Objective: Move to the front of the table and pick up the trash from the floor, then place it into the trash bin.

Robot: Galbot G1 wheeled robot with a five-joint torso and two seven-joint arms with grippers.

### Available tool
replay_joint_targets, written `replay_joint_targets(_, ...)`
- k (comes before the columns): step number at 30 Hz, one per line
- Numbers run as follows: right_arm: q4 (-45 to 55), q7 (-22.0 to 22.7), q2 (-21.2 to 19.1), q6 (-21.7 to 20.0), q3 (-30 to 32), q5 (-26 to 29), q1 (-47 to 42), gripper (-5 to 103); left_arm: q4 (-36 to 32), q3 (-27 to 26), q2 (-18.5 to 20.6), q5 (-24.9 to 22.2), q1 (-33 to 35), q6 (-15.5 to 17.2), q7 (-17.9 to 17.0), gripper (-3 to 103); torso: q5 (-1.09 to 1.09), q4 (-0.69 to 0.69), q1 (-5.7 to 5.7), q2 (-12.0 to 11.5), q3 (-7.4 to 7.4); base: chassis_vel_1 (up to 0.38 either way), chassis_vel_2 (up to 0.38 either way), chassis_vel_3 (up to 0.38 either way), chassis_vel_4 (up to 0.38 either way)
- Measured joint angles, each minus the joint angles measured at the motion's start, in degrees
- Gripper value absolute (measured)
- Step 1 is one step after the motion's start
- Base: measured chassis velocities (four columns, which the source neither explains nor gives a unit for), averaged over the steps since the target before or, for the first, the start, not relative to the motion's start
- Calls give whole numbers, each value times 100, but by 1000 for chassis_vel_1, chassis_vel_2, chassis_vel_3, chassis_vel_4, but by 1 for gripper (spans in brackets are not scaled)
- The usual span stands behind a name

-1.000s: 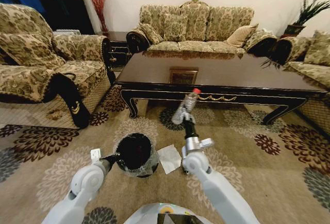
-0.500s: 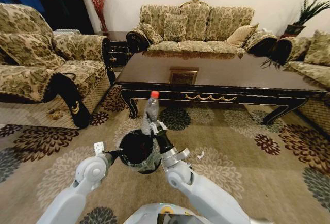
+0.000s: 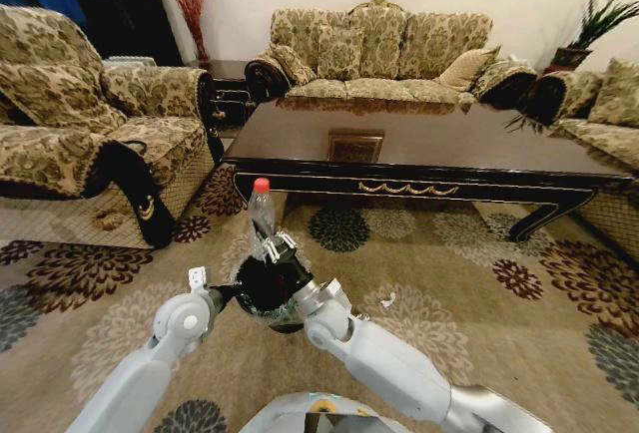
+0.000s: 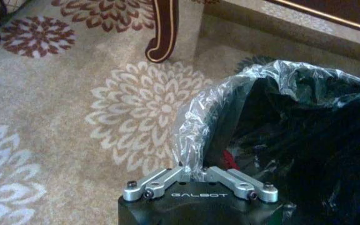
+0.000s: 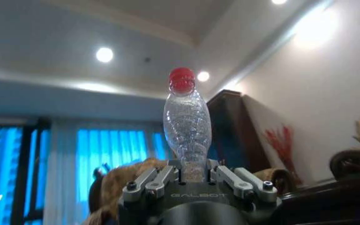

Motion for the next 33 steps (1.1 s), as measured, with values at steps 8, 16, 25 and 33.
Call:
replay_joint_targets(8, -94, -246, -80, 54, 38, -50, -126, 21, -171, -103, 98, -93, 67, 0, -28, 1, 0, 0, 0, 0, 0, 0, 0, 0, 0)
replay_joint_targets(16, -107, -340, -112, 50, 98, -40, -193, 21, -221, -175, 113, -100, 153, 0, -37, 1, 0, 0, 0, 0, -1, 0, 0, 0, 0)
replay_joint_targets(25, -51, -426, -211, 52, 147, 34, -341, 38, -222, -183, 47, -1, 238, 0, -15, 1, 0, 0, 0, 0, -1, 0, 0, 0, 0)
replay_joint_targets(33, 90, -430, -273, 50, 189, 67, -447, 71, -346, -305, 54, 8, 384, 0, -1, 1, 0, 0, 0, 0, -1, 0, 0, 0, 0)
